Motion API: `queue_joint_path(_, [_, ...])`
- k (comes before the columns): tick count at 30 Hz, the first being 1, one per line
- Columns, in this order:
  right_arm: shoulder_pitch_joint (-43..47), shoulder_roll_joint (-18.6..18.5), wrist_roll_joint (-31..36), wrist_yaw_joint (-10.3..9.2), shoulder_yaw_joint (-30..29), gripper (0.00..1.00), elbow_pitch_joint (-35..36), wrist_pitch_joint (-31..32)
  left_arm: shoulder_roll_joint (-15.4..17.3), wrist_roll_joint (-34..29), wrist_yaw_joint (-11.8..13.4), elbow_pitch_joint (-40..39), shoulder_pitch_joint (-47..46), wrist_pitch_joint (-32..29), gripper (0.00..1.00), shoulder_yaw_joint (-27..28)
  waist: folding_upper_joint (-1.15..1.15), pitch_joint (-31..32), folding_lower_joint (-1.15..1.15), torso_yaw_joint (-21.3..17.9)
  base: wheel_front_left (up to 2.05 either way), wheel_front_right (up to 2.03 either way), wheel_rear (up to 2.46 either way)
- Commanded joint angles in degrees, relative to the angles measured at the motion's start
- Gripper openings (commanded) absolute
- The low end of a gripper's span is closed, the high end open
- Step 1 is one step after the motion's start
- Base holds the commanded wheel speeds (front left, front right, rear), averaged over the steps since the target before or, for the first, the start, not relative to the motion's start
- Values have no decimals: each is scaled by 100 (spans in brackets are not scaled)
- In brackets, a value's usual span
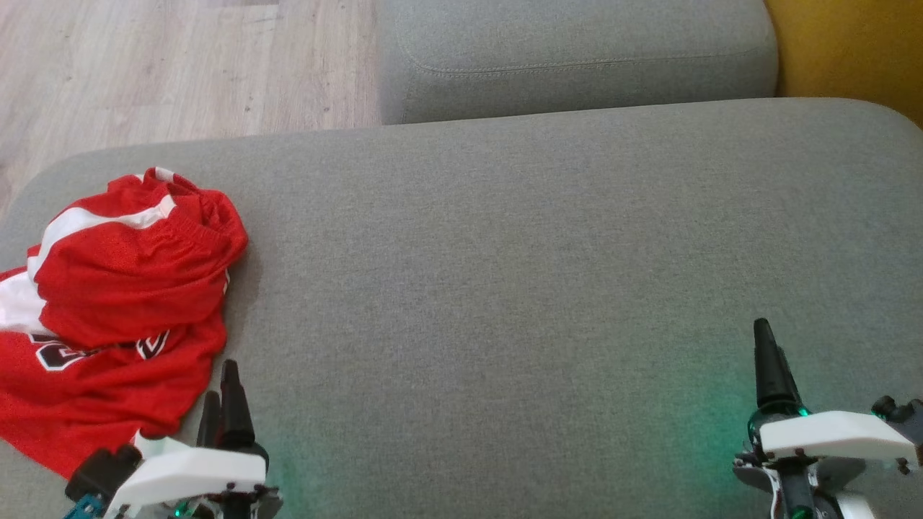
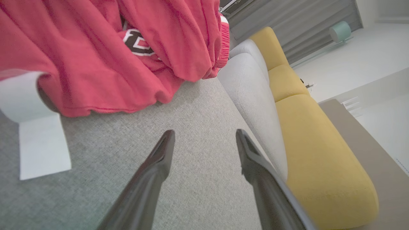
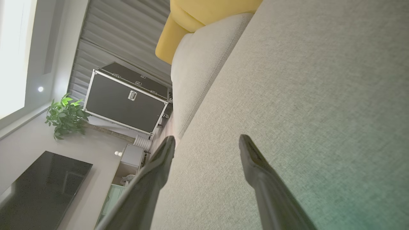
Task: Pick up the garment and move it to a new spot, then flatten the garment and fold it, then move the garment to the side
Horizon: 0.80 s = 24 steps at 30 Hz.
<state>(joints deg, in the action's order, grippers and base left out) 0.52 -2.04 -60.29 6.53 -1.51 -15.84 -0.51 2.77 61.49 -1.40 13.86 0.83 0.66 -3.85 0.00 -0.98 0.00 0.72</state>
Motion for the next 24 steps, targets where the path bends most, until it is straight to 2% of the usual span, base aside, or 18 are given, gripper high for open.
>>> queue_joint_path(1, [-307,-42,91,31,67,100,217,-46,75,-89,4,-222,-293,38,100,53,0,0,0,0,0,0,0])
queue_joint_path(14, [-342,-48,924,42,96,100,262,-266,239,-1009,323,-402,-344,257,100,-332,0,-22,0,20,0,0,0])
queue_joint_path(24, [-386,-53,1871,49,216,100,398,-435,320,-1714,536,-561,-375,425,100,-593,0,-52,0,56,0,0,0])
